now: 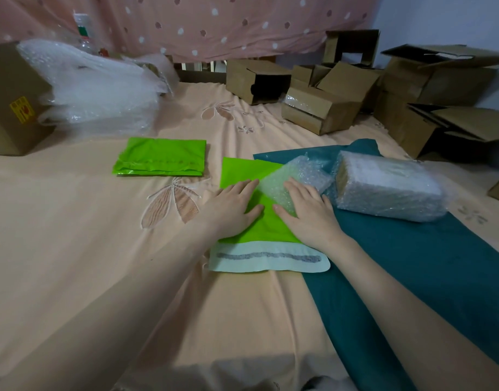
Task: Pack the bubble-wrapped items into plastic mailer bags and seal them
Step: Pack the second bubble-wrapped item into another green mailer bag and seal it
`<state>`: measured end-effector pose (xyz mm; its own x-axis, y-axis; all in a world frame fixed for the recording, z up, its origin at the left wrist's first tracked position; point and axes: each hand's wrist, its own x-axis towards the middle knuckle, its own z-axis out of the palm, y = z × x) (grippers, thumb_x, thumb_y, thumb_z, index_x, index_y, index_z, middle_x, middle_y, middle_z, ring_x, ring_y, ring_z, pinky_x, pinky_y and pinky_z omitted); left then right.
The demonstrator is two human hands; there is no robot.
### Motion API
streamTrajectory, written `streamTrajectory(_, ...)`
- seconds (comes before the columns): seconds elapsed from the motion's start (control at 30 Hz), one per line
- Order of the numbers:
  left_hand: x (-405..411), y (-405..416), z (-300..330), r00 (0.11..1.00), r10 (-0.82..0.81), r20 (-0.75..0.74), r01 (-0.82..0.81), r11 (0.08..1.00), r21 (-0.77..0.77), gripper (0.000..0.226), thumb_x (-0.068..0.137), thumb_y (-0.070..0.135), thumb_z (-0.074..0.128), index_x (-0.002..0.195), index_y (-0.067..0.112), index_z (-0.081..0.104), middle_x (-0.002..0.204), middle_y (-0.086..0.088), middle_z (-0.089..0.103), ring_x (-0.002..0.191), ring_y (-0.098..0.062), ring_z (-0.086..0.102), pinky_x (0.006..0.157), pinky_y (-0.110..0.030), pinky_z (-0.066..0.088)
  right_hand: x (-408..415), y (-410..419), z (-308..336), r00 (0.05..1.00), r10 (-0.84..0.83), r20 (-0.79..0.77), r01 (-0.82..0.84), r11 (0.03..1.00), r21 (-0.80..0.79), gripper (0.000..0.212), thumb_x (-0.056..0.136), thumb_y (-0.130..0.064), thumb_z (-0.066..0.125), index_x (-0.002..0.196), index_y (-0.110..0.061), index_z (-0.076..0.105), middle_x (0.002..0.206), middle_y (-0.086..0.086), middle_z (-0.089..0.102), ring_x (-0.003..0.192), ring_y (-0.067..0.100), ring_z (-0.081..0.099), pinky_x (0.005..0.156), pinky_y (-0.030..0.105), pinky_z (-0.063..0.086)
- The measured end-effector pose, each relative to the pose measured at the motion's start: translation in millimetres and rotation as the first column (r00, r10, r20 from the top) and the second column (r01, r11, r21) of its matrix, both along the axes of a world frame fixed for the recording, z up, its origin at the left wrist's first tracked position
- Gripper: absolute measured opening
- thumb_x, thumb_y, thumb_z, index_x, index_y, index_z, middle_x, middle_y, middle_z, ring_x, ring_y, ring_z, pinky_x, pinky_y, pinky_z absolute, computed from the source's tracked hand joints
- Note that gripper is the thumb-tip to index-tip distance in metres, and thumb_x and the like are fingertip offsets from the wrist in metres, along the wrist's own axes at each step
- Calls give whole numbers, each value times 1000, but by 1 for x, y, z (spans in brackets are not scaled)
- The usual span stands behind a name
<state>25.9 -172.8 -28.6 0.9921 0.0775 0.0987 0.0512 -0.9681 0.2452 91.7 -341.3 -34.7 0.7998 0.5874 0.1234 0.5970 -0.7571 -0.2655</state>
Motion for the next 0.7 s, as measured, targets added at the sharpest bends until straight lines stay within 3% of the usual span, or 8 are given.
streamTrajectory(0.2,15,8,-5,1000,-3,17,3,1000,-9,62,97,46,33,149,20,11,156,-1,20,142,-22,23,116,-37,18,15,8,-2,1000,5,18,-5,1000,12,62,96,-52,31,149,-21,18,159,-7,11,145,13,8,116,41,10)
streamTrajectory(0.5,27,16,-8,991,5,133,2,999,-48,60,93,47,41,144,18,28,151,-3,31,137,-25,32,113,-39,24,20,10,2,999,4,-46,-2,999,41,58,98,-45,29,150,-22,17,160,-6,2,146,15,2,117,43,11)
streamTrajectory(0.6,25,14,-6,989,-5,149,7,1000,-14,62,92,52,40,144,20,28,150,-1,32,137,-24,32,114,-39,23,14,6,10,1000,-5,-25,8,993,114,57,96,-37,41,147,-19,25,160,-4,-2,145,20,2,114,43,20)
streamTrajectory(0.7,21,9,-2,988,-17,154,16,1000,7,65,91,56,39,145,21,25,151,-1,31,138,-23,31,114,-38,22,6,2,17,993,-67,101,55,992,115,50,94,-31,43,139,-12,34,154,9,16,136,29,19,103,44,33)
